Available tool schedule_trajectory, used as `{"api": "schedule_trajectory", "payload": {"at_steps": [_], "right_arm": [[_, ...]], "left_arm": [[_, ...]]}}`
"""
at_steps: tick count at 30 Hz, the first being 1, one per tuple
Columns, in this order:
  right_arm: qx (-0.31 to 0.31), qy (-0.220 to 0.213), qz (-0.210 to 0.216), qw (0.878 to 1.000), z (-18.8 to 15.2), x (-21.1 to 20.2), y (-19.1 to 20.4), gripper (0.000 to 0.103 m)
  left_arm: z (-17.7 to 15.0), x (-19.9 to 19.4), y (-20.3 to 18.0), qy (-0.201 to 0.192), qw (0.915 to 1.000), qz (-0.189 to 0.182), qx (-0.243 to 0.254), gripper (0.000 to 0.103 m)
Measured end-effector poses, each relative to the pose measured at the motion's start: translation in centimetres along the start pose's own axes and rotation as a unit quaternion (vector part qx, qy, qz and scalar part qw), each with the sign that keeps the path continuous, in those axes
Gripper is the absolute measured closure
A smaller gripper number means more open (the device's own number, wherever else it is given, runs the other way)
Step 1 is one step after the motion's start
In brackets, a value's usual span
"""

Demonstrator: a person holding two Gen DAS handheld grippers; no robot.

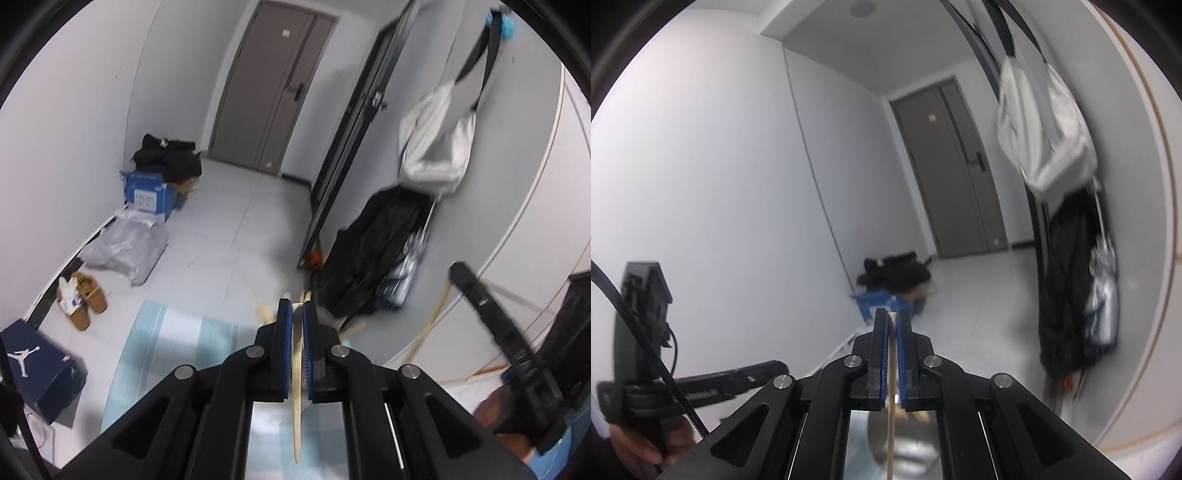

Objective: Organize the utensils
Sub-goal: 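Carry both chopsticks over the white holder and lower them in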

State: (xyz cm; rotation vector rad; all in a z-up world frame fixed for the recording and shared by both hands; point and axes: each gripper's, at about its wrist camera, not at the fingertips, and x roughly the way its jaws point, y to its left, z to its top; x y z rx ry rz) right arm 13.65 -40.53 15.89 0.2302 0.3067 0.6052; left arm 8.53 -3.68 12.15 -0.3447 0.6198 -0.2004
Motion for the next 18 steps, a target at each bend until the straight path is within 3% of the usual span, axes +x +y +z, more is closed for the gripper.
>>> {"api": "schedule_trajectory", "payload": {"at_steps": [9,18], "right_arm": [[-0.053,-0.04,-0.001,0.998,3.1,4.3,0.1,0.099],[-0.048,-0.048,-0.005,0.998,2.3,8.1,-1.7,0.099]], "left_arm": [[4.5,1.6,0.6,-0.062,0.9972,-0.013,-0.041,0.101],[4.1,4.5,1.2,-0.095,0.9944,0.013,-0.044,0.101]]}}
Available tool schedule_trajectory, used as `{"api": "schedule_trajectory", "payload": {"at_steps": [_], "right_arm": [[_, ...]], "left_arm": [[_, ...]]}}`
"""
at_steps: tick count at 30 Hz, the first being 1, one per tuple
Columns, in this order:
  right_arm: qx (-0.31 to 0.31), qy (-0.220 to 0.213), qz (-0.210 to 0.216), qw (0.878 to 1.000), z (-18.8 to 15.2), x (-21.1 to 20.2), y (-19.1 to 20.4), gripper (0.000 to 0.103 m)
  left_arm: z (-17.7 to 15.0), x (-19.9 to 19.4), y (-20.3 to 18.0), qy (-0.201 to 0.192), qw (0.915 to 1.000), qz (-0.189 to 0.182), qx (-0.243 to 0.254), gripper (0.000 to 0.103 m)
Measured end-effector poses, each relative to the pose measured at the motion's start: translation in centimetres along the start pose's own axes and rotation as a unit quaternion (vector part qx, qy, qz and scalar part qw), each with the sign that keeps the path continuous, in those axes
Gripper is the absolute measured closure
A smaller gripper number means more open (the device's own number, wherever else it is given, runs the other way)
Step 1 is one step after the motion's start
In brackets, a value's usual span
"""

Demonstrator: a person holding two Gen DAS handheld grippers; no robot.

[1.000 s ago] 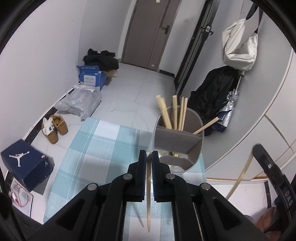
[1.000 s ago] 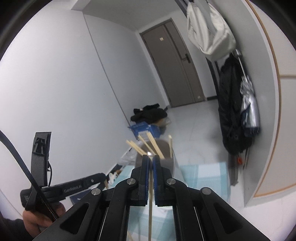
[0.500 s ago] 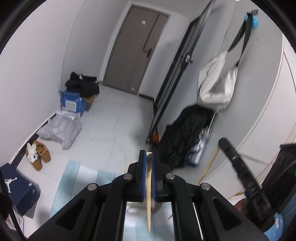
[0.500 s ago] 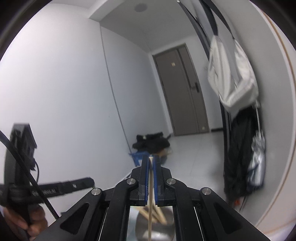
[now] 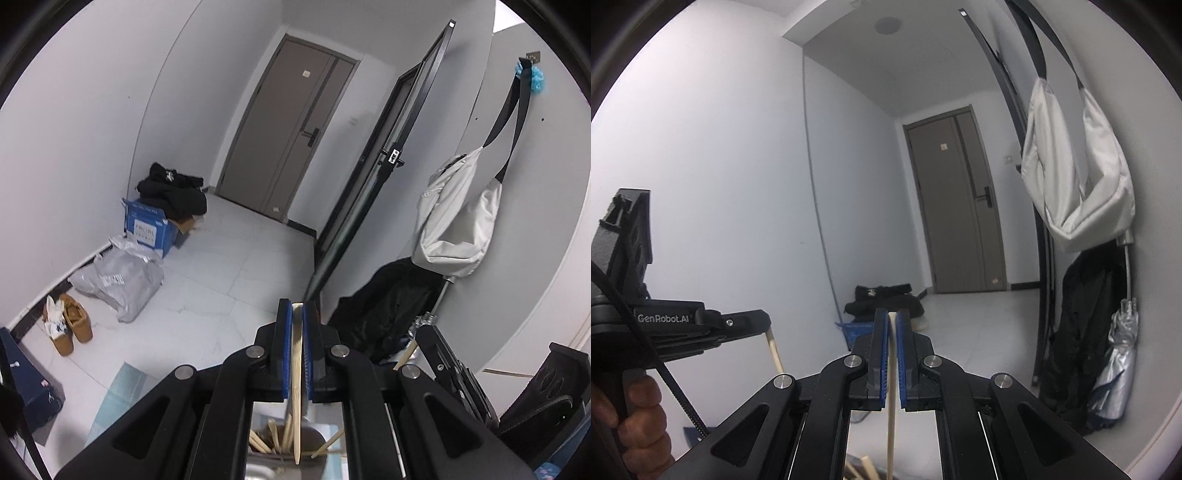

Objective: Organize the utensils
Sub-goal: 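Carry both chopsticks over the white holder and lower them in, then open both grippers to release the chopsticks into the holder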

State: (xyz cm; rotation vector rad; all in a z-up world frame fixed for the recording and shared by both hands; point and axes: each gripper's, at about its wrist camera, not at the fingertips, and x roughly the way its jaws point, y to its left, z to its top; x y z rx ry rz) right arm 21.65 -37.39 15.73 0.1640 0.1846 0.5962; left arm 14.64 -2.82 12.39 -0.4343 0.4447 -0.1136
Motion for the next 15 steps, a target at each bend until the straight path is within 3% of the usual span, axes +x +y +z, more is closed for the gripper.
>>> {"api": "schedule_trajectory", "payload": {"at_steps": [7,15], "right_arm": [[0.008,0.002,0.0,1.0,-1.7,1.7,-1.1,0.099],[-0.024,0.009,0.003,1.0,-3.7,1.3,-0.4,0.099]], "left_arm": [[-0.6,0.7,-0.8,-0.023,0.9988,0.002,0.043,0.101],[-2.6,2.4,-0.6,0.003,0.9971,0.0,0.076,0.101]]}}
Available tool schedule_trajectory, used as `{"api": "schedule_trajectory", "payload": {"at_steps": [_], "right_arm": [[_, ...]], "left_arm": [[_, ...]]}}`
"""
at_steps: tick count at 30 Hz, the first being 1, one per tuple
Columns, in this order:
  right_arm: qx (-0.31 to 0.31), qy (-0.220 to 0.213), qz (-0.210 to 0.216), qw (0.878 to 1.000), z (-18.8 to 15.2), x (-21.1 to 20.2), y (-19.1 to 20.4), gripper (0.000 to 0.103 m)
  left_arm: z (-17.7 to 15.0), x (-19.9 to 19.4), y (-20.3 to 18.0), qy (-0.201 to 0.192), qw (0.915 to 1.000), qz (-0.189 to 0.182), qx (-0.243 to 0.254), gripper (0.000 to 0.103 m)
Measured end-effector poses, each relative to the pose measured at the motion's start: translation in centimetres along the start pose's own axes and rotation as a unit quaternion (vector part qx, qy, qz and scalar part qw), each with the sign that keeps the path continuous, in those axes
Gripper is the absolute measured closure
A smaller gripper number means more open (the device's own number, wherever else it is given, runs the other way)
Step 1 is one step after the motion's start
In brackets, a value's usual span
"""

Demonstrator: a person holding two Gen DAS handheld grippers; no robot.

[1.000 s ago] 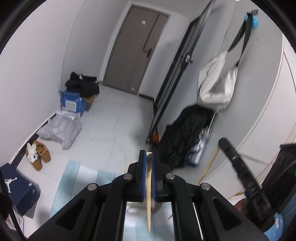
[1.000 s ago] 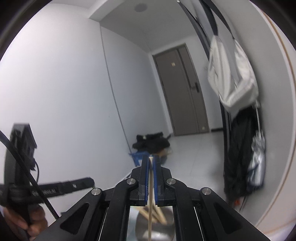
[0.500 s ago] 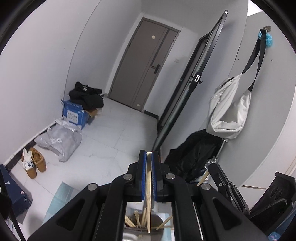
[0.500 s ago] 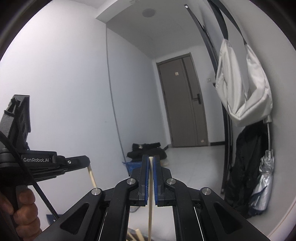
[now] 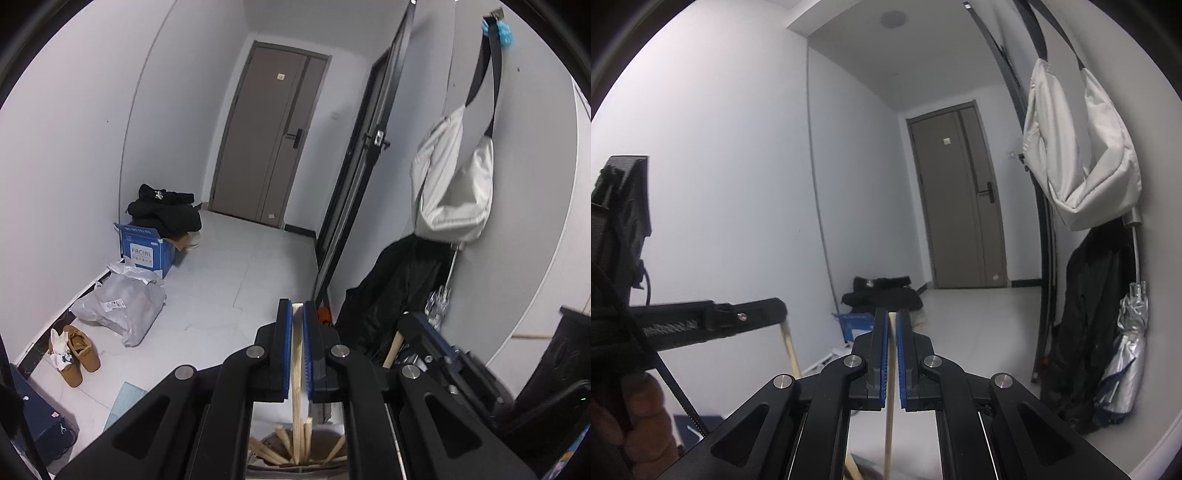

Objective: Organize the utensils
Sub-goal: 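Open both grippers to release the chopsticks into the holder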

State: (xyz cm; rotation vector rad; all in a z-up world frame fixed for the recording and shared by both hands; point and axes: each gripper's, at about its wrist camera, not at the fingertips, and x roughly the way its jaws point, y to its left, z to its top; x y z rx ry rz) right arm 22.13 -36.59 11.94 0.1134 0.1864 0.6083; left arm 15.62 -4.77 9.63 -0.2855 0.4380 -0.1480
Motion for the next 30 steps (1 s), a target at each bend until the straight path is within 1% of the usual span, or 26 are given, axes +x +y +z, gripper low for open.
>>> {"api": "schedule_trajectory", "payload": {"at_steps": [2,8,10,12,14,15,17,19,24,26,27,29,30], "right_arm": [[-0.005,0.004,0.007,1.0,-0.6,-0.4,0.2,0.099],[-0.013,0.025,0.01,1.0,-2.2,-1.3,0.3,0.099],[-0.013,0.033,0.012,0.999,-2.7,-1.8,0.4,0.099],[-0.019,0.042,0.019,0.999,-3.2,-2.2,0.7,0.099],[-0.023,0.049,0.024,0.998,-3.6,-2.4,1.1,0.099],[-0.022,0.053,0.028,0.998,-3.9,-2.5,1.2,0.099],[-0.022,0.073,0.025,0.997,-4.5,-2.4,1.4,0.099],[-0.012,0.086,0.028,0.996,-5.0,-2.5,1.3,0.098],[0.001,0.129,0.038,0.991,-6.1,-2.7,1.6,0.095],[-0.003,0.138,0.03,0.99,-6.4,-3.3,2.0,0.095],[-0.002,0.139,0.028,0.99,-6.4,-3.6,2.0,0.095],[0.006,0.137,0.019,0.99,-6.3,-4.7,2.0,0.093],[0.013,0.134,0.016,0.991,-6.2,-5.4,2.1,0.089]], "left_arm": [[-0.3,0.2,0.3,0.008,1.0,-0.001,0.002,0.101],[-1.2,0.3,0.5,0.029,0.9994,-0.006,0.017,0.101],[-1.8,0.6,0.4,0.049,0.9984,-0.017,0.024,0.101],[-2.3,0.5,0.1,0.054,0.9978,-0.017,0.035,0.101],[-2.6,0.6,0.0,0.07,0.9964,-0.03,0.037,0.101],[-2.8,0.5,-0.2,0.078,0.9957,-0.03,0.04,0.101],[-3.1,0.8,-0.6,0.099,0.993,-0.039,0.051,0.101],[-3.5,0.8,-0.5,0.111,0.9916,-0.042,0.052,0.101],[-4.4,1.7,-0.2,0.182,0.9787,-0.084,0.042,0.101],[-4.4,1.1,0.1,0.175,0.9818,-0.063,0.038,0.099],[-4.3,0.8,0.4,0.176,0.9821,-0.06,0.033,0.095],[-4.1,-0.1,1.0,0.173,0.9835,-0.048,0.022,0.094],[-4.0,-0.6,1.2,0.169,0.9845,-0.04,0.02,0.094]]}}
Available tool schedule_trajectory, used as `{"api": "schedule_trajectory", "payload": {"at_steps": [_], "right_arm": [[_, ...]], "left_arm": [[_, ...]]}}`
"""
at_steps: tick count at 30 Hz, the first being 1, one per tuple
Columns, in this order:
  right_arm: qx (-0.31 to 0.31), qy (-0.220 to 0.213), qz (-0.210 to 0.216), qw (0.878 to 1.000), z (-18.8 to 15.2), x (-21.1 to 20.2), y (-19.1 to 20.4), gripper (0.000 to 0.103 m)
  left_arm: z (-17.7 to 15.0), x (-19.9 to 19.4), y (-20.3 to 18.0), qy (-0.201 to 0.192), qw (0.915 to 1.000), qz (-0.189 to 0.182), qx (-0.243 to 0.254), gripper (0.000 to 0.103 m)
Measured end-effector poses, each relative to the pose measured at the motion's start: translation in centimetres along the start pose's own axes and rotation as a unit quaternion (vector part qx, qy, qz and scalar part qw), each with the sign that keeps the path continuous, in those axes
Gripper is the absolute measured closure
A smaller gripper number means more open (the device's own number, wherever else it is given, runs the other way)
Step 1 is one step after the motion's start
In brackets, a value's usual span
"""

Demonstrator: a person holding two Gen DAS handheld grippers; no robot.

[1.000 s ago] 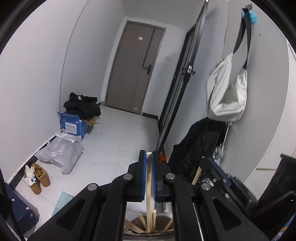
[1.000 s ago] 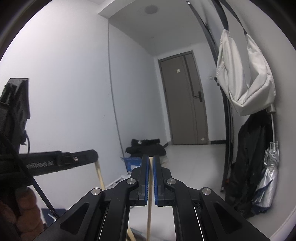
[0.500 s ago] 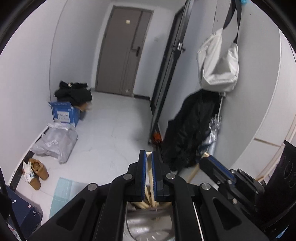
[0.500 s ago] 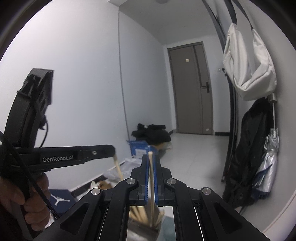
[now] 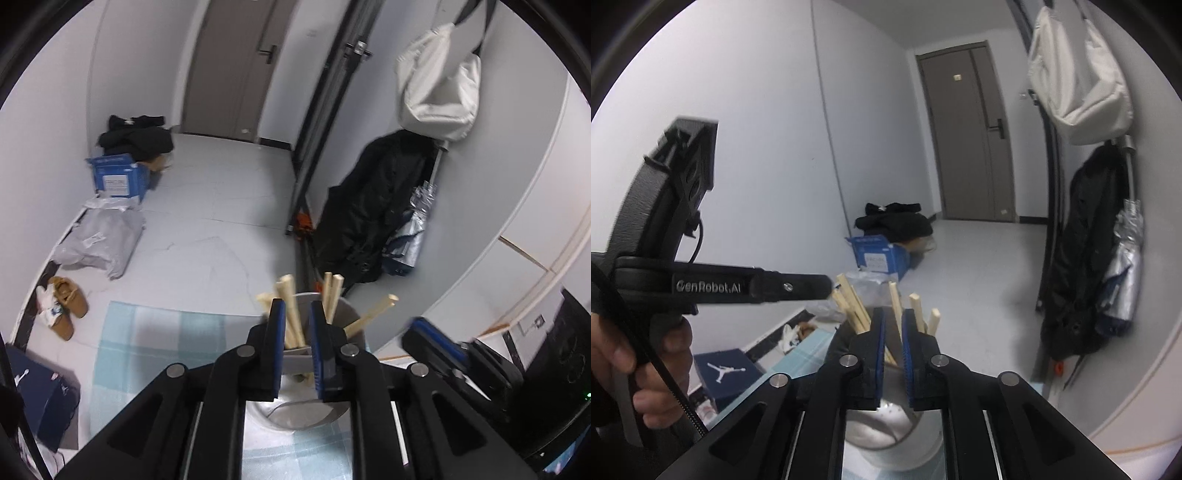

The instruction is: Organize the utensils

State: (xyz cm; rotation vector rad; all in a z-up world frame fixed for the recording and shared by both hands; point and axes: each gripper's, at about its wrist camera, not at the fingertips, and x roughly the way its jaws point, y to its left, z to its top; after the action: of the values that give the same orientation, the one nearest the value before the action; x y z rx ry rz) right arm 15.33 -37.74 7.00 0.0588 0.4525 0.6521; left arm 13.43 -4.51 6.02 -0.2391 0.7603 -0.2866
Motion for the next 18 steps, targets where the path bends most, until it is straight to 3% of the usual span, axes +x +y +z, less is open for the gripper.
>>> {"api": "schedule_trajectory", "payload": {"at_steps": [1,2,3,4,5,6,8,10,11,12,18], "right_arm": [[0.005,-0.003,-0.001,1.0,-0.1,-0.5,0.0,0.078],[0.009,-0.006,-0.004,1.0,-0.1,-0.9,0.0,0.072],[0.014,-0.01,-0.006,1.0,-0.1,-1.6,0.1,0.065],[0.018,-0.014,-0.006,1.0,-0.1,-2.1,0.2,0.065],[0.021,-0.018,-0.008,1.0,0.0,-2.7,0.3,0.063],[0.026,-0.022,-0.01,0.999,0.2,-3.2,0.5,0.057],[0.034,-0.03,-0.013,0.999,0.3,-4.1,0.8,0.044],[0.042,-0.039,-0.011,0.998,0.4,-5.2,1.3,0.042],[0.043,-0.042,-0.011,0.998,0.4,-5.6,1.5,0.041],[0.043,-0.047,-0.014,0.998,0.4,-6.1,1.9,0.037],[0.046,-0.07,-0.028,0.996,0.0,-8.7,3.8,0.017]], "left_arm": [[-0.1,-0.5,0.1,-0.004,1.0,0.005,-0.003,0.093],[-0.2,-1.2,0.2,-0.008,0.9999,0.01,-0.005,0.085],[-0.3,-1.4,0.3,-0.009,0.9998,0.015,-0.007,0.068],[-0.5,-2.1,0.3,-0.014,0.9996,0.024,-0.01,0.057],[-0.7,-2.6,0.4,-0.021,0.9993,0.029,-0.012,0.039],[-0.9,-3.3,0.4,-0.035,0.9986,0.037,-0.014,0.031],[-1.3,-4.9,0.2,-0.058,0.9968,0.054,-0.01,0.029],[-1.5,-5.6,0.1,-0.065,0.9959,0.062,-0.008,0.027],[-1.8,-6.2,0.0,-0.072,0.9952,0.066,-0.011,0.02],[-1.8,-6.6,0.0,-0.079,0.9944,0.069,-0.013,0.014],[-2.6,-8.6,0.2,-0.125,0.9875,0.095,-0.015,0.002]]}}
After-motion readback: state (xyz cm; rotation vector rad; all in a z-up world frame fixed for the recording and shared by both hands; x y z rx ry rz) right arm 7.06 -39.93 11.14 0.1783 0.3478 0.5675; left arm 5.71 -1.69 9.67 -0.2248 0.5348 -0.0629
